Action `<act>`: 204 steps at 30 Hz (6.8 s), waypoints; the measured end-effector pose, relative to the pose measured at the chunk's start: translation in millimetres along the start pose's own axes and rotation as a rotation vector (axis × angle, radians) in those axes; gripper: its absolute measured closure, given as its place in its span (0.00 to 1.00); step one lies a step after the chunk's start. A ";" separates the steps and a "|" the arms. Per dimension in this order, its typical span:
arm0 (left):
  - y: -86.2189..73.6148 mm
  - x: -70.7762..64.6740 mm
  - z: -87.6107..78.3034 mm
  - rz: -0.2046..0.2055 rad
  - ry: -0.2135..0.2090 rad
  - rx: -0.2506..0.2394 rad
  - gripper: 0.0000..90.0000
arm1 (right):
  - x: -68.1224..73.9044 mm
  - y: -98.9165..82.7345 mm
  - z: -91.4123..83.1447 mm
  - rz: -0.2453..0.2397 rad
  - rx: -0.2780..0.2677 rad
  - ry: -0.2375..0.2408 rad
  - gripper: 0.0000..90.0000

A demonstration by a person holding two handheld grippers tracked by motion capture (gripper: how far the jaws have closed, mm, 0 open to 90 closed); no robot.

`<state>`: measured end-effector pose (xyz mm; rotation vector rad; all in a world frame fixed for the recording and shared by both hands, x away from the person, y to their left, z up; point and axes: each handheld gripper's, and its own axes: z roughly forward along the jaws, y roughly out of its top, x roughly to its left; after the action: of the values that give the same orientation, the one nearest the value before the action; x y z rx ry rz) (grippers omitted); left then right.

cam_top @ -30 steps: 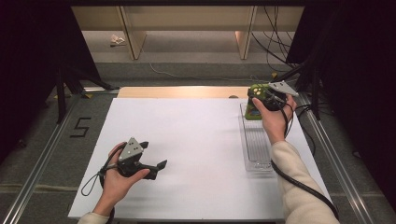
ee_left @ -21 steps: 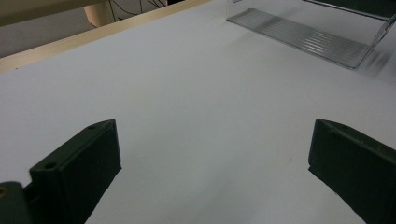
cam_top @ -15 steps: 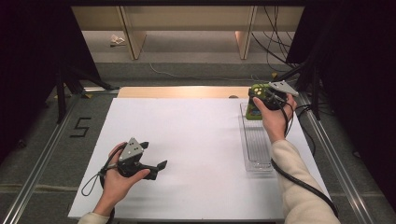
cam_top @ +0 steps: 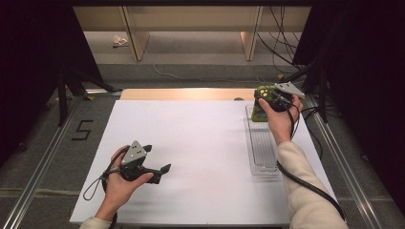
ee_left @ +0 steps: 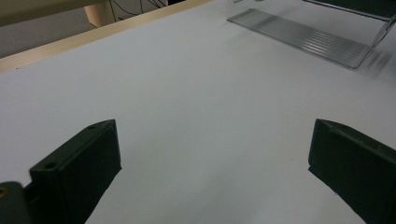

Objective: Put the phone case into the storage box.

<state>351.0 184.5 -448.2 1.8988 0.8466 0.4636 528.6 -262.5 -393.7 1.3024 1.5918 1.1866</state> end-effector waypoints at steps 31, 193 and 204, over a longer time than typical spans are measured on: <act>-0.2 0.5 0.3 -0.003 -0.003 0.001 0.02 | 2.3 -0.4 13.1 0.005 0.016 -0.010 0.18; -1.1 1.8 1.6 -0.005 -0.004 0.002 0.02 | 1.9 -17.6 44.5 -0.021 0.131 -0.053 0.05; -1.3 1.9 1.6 -0.005 -0.005 0.004 0.02 | 8.1 -16.5 36.3 -0.038 0.147 -0.056 0.04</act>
<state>352.9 185.2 -450.1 1.8997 0.8499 0.4546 556.2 -248.4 -419.9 1.3793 1.6821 1.0169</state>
